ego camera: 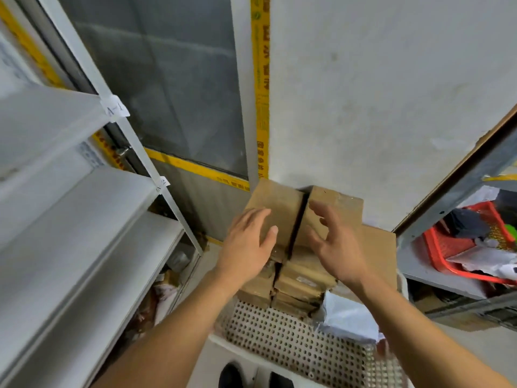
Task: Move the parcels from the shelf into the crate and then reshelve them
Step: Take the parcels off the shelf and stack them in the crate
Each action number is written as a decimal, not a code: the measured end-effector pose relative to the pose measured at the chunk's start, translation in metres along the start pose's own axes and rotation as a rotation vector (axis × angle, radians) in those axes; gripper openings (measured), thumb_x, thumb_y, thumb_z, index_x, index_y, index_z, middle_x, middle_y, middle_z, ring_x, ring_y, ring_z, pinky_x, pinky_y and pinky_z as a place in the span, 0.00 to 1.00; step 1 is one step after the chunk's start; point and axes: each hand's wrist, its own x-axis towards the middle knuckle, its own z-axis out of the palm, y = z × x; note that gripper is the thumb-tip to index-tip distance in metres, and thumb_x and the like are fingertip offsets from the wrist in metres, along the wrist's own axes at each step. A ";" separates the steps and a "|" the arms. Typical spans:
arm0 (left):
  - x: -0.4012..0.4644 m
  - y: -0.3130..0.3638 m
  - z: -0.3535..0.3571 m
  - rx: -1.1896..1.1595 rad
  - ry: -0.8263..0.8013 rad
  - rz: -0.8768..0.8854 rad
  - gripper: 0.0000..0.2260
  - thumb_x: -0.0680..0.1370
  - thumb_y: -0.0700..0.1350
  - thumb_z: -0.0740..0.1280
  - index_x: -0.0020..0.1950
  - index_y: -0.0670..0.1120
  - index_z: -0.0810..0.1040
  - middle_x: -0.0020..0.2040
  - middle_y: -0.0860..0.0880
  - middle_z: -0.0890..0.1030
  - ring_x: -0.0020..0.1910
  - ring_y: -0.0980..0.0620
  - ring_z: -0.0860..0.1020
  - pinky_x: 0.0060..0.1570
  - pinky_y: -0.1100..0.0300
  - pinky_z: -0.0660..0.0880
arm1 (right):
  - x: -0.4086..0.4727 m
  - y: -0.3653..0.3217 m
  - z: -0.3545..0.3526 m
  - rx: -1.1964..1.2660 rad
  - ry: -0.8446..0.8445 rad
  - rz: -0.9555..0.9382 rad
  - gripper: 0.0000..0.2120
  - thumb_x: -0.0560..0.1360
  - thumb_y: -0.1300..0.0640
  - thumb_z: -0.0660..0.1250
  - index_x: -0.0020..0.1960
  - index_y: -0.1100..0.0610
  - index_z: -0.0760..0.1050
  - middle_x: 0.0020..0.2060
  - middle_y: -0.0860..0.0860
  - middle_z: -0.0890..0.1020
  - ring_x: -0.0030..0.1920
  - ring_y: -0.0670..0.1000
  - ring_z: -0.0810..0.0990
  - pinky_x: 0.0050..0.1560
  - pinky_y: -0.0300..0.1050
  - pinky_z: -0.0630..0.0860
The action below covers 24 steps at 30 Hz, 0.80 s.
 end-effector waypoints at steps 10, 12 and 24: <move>-0.120 -0.118 -0.177 0.073 0.500 -0.397 0.19 0.84 0.50 0.66 0.73 0.45 0.77 0.70 0.46 0.79 0.71 0.46 0.73 0.71 0.53 0.69 | 0.027 -0.188 0.143 0.066 -0.367 -0.427 0.21 0.83 0.52 0.69 0.75 0.47 0.74 0.70 0.43 0.78 0.68 0.39 0.75 0.70 0.35 0.69; -0.160 -0.143 -0.217 0.109 0.583 -0.494 0.19 0.84 0.50 0.66 0.74 0.45 0.76 0.70 0.45 0.79 0.70 0.44 0.74 0.68 0.52 0.71 | 0.016 -0.239 0.178 0.122 -0.465 -0.505 0.20 0.83 0.53 0.69 0.75 0.46 0.74 0.69 0.41 0.78 0.64 0.33 0.74 0.63 0.22 0.64; -0.388 -0.242 -0.393 0.324 1.021 -0.850 0.21 0.84 0.50 0.68 0.75 0.44 0.75 0.70 0.46 0.79 0.71 0.45 0.73 0.64 0.69 0.59 | -0.110 -0.505 0.383 0.404 -0.851 -0.906 0.19 0.82 0.56 0.70 0.73 0.50 0.76 0.66 0.43 0.81 0.67 0.41 0.78 0.70 0.41 0.74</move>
